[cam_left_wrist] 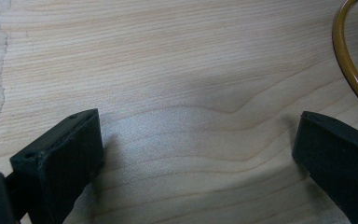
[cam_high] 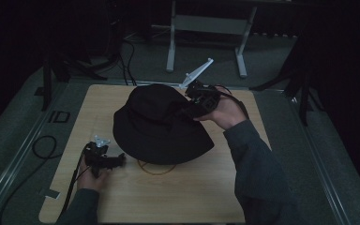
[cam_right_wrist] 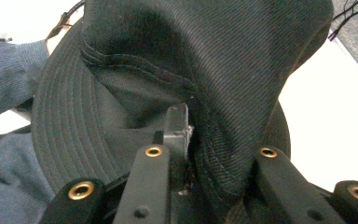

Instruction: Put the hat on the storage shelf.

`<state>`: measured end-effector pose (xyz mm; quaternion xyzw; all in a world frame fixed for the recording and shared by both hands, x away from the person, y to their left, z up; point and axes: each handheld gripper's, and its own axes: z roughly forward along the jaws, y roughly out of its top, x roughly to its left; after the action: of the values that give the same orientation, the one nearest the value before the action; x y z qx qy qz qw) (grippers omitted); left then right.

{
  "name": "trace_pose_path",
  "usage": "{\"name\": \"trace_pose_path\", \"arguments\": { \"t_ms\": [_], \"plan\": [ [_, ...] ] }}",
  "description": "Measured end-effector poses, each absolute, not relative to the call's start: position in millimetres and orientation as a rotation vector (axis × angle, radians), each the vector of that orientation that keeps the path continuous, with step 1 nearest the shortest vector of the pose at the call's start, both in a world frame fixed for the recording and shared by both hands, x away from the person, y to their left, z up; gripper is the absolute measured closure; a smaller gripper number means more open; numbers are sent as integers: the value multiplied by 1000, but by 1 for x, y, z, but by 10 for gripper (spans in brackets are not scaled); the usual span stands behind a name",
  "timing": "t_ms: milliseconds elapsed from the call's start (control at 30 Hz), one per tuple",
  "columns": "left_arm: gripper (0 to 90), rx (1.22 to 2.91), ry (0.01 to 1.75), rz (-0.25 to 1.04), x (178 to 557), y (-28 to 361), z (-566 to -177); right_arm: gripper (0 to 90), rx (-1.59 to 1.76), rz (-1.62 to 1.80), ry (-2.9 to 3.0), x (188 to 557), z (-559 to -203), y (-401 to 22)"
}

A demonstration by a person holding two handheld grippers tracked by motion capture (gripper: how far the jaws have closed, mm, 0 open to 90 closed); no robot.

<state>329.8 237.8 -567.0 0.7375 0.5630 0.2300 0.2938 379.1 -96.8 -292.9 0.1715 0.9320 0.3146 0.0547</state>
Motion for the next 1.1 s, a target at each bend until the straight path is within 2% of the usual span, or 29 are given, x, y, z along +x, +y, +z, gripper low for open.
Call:
{"name": "trace_pose_path", "arguments": {
  "t_ms": [167, 667, 1100],
  "plan": [
    [18, 1961, 1500, 616, 330, 238, -567, 720, 530, 918, 2833, 380, -295, -96],
    [18, 1963, 1499, 613, 330, 238, -567, 703, 516, 984, 2823, 380, -295, -91],
    [18, 1966, 1493, 612, 329, 239, -567, 452, 605, 857, 2817, 382, -304, -88]
  ]
}}
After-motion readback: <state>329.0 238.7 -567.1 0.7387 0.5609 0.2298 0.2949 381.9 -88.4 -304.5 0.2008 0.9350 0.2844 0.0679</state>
